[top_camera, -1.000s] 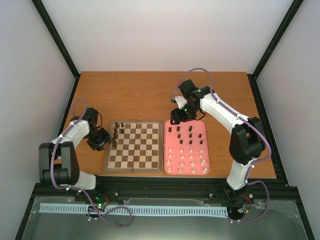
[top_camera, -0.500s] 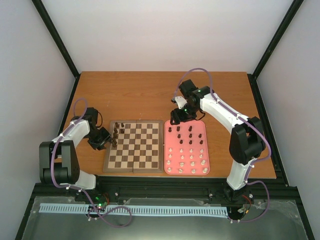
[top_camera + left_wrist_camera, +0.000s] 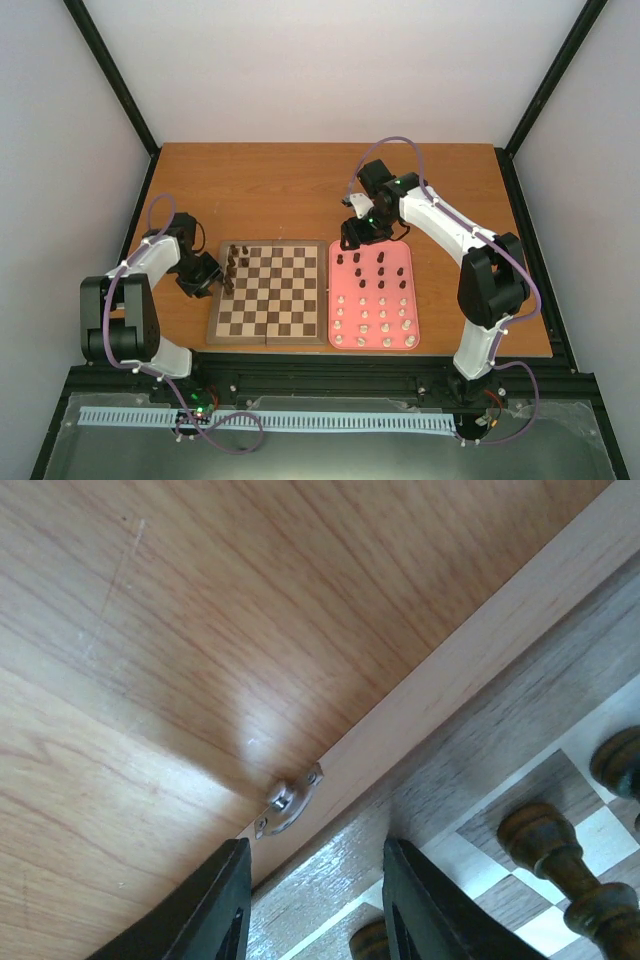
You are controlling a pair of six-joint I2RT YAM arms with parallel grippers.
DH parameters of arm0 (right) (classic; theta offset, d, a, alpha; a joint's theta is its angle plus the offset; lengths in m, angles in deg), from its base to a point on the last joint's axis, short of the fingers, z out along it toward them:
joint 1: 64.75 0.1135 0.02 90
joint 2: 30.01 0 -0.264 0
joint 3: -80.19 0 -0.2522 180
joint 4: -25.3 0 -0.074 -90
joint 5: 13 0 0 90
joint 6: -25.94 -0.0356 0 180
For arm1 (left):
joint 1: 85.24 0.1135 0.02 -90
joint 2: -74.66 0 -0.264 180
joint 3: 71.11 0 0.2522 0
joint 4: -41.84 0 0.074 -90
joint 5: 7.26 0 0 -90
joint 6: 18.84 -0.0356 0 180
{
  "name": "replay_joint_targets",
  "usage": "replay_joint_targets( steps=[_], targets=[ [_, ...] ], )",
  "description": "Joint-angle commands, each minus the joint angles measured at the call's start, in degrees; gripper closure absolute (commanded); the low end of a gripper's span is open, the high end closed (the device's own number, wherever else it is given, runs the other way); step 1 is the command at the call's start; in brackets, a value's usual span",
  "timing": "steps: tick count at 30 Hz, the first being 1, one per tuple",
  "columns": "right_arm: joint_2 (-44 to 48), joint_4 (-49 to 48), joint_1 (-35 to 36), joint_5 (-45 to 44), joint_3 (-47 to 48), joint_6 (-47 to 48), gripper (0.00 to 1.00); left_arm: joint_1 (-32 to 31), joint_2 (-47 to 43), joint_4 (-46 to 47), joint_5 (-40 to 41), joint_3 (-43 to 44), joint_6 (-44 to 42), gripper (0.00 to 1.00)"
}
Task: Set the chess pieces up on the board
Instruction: Place the chess piece on the chessboard, then adjust the chess piece on the chessboard.
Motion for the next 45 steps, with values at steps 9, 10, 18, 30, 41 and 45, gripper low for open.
replay_joint_targets(
  steps=[9, 10, 18, 30, 41, 45],
  targets=[
    [-0.19, 0.12, 0.27, 0.78, 0.59, 0.61, 0.37, 0.49, -1.04, -3.16, 2.35, 5.30, -1.57, 0.58],
    [-0.17, 0.01, 0.30, 0.78, 0.49, 0.62, 0.37, 0.50, -1.46, -3.88, 2.70, 5.71, -1.75, 0.57],
    [0.20, 0.26, 1.14, 1.64, 1.35, 0.96, 0.38, 0.59, -4.24, -7.49, 3.34, 7.32, -2.52, 0.57],
    [-4.40, -0.57, 10.30, 0.80, 10.45, -5.48, 0.40, 2.09, -12.03, -13.78, 8.67, 20.04, -5.29, 0.51],
    [-21.78, 3.58, 22.05, 1.02, 34.58, -10.83, 0.40, 1.98, -19.07, -12.38, 7.68, 32.23, -9.28, 0.00],
    [-29.48, 6.94, 24.76, 2.50, 46.60, -11.38, 0.40, 0.33, -20.38, -11.12, 7.50, 32.98, -8.78, 0.00]
  ],
)
